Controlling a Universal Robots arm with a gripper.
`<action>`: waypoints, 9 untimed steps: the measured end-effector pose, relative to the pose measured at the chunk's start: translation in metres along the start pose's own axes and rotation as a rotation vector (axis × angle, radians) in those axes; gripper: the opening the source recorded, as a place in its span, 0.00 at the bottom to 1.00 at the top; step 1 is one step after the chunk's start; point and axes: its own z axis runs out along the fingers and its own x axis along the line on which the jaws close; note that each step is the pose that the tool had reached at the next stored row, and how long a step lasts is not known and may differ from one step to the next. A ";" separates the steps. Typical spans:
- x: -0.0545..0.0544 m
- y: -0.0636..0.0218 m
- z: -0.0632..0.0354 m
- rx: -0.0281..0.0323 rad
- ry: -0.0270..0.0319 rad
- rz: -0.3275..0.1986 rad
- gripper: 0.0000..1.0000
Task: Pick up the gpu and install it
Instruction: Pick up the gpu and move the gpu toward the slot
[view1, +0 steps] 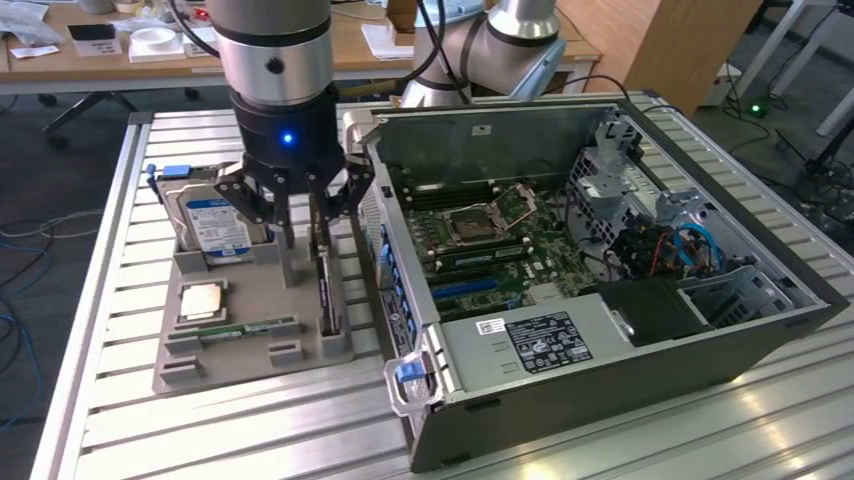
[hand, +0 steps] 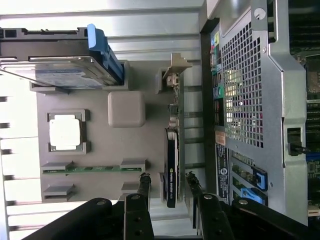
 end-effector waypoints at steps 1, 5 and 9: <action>-0.001 0.0000 0.0000 0.0001 0.0001 0.000 0.42; -0.002 0.0000 0.0032 0.0001 0.0001 0.000 0.42; -0.002 -0.0003 0.0106 0.0001 0.0001 0.000 0.42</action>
